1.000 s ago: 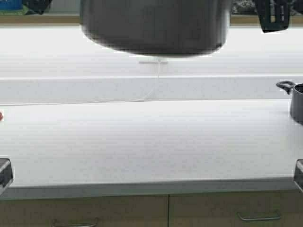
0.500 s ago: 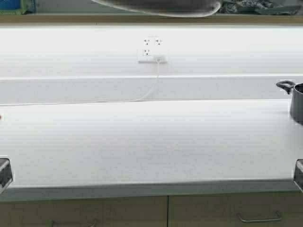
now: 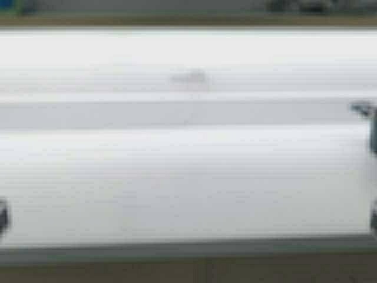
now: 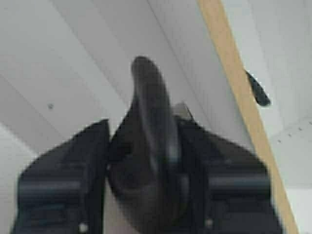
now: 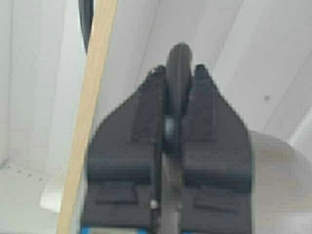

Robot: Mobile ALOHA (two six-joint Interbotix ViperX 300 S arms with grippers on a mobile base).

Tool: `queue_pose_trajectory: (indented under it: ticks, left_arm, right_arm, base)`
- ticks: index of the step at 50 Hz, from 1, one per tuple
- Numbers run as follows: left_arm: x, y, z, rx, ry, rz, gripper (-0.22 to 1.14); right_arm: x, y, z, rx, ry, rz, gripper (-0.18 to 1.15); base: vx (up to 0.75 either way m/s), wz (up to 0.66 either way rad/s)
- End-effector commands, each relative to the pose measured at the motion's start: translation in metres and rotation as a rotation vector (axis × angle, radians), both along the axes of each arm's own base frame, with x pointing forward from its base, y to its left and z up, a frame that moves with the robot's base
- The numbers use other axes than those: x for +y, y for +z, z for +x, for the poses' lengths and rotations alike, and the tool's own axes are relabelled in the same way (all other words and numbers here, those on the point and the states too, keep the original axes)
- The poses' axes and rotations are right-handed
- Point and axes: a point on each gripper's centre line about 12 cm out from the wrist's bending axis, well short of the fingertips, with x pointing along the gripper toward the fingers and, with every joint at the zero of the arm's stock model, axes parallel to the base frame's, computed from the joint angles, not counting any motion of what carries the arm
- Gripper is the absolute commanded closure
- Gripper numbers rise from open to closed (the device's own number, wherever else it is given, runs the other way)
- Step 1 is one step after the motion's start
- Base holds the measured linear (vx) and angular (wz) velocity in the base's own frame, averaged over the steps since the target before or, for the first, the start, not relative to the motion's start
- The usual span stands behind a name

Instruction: Open the cabinet, put the pot inside, then close it

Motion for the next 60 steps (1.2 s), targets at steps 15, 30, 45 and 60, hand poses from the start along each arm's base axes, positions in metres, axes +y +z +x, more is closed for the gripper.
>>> queue_pose_trajectory:
  ticks: [15,30,45,60]
  left_arm:
    - [-0.005,0.009,0.079,0.042,0.051,0.103,0.89]
    - [-0.011,0.019,0.105,0.02,0.062,0.098,0.89]
    - [-0.009,0.014,0.118,0.027,0.078,0.102,0.89]
    - [-0.003,0.011,0.123,0.033,0.094,0.102,0.89]
  right_arm:
    - [0.017,0.025,0.092,0.073,0.003,-0.067,0.91]
    - [0.015,0.021,0.125,0.08,-0.027,-0.065,0.91]
    - [0.014,-0.003,0.147,0.124,-0.042,-0.08,0.91]
    - [0.018,-0.022,0.16,0.153,-0.045,-0.076,0.91]
  base:
    - [0.07,-0.01]
    - [0.06,0.0]
    - [0.06,0.0]
    - [0.05,-0.01]
